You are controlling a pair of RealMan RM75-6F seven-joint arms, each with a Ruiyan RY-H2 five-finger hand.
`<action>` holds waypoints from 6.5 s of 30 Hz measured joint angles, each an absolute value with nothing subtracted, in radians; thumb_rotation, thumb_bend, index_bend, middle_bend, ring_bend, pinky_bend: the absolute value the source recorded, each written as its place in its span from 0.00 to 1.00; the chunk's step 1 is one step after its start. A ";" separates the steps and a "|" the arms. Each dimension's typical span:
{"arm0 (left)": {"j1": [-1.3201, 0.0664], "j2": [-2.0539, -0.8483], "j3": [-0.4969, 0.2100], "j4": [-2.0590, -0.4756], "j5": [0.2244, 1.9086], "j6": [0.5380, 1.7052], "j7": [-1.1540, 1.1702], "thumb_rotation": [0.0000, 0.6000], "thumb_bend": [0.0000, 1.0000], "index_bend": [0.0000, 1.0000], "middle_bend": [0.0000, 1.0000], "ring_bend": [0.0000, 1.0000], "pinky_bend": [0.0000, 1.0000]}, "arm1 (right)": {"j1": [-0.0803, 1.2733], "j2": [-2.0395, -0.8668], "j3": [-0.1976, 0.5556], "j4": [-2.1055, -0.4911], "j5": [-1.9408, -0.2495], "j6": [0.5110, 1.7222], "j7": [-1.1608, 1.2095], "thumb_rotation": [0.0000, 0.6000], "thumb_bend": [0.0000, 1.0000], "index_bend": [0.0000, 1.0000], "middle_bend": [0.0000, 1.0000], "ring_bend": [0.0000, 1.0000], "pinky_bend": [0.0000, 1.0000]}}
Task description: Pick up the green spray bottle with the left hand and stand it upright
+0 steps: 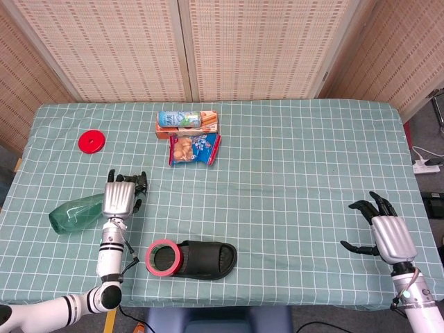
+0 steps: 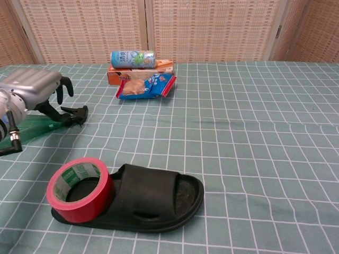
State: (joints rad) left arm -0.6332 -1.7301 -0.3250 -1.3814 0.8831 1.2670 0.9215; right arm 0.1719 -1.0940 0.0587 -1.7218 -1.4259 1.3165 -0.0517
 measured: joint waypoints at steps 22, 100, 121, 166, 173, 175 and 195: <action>-0.707 -1.676 -0.368 -1.392 0.541 1.274 1.150 1.00 0.26 0.31 0.23 0.16 0.07 | 0.174 -1.095 0.058 -1.726 -1.422 1.317 -0.065 1.00 0.00 0.28 0.23 0.01 0.10; -0.661 -1.498 -0.509 -1.474 0.837 1.458 0.335 1.00 0.44 0.73 0.59 0.42 0.20 | 0.169 -1.139 0.070 -1.716 -1.404 1.359 -0.167 1.00 0.00 0.28 0.23 0.01 0.11; -0.701 -1.733 -0.642 -1.080 0.868 1.360 -0.221 1.00 0.38 0.65 0.50 0.33 0.09 | 0.161 -1.158 0.080 -1.724 -1.375 1.378 -0.242 1.00 0.00 0.28 0.23 0.01 0.11; -0.700 -1.861 -0.614 -0.794 0.955 1.201 -0.512 1.00 0.28 0.46 0.43 0.27 0.08 | 0.168 -1.159 0.083 -1.747 -1.344 1.369 -0.302 1.00 0.00 0.28 0.23 0.01 0.11; -0.688 -1.851 -0.597 -0.810 0.988 1.202 -0.550 1.00 0.25 0.09 0.41 0.25 0.08 | 0.168 -1.159 0.083 -1.746 -1.345 1.368 -0.300 1.00 0.00 0.28 0.23 0.01 0.11; -0.680 -1.845 -0.586 -0.825 1.007 1.207 -0.564 1.00 0.24 0.04 0.41 0.24 0.09 | 0.168 -1.159 0.084 -1.746 -1.344 1.368 -0.296 1.00 0.00 0.28 0.23 0.01 0.11; -0.629 -1.803 -0.540 -0.916 1.044 1.193 -0.575 1.00 0.17 0.03 0.35 0.19 0.09 | 0.168 -1.157 0.081 -1.736 -1.364 1.369 -0.263 1.00 0.00 0.28 0.23 0.01 0.11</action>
State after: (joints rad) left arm -0.6285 -1.8029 -0.5405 -0.9158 1.0440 1.1935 -0.5748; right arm 0.1684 -1.1573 0.0806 -1.7360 -1.3641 1.3685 -0.2626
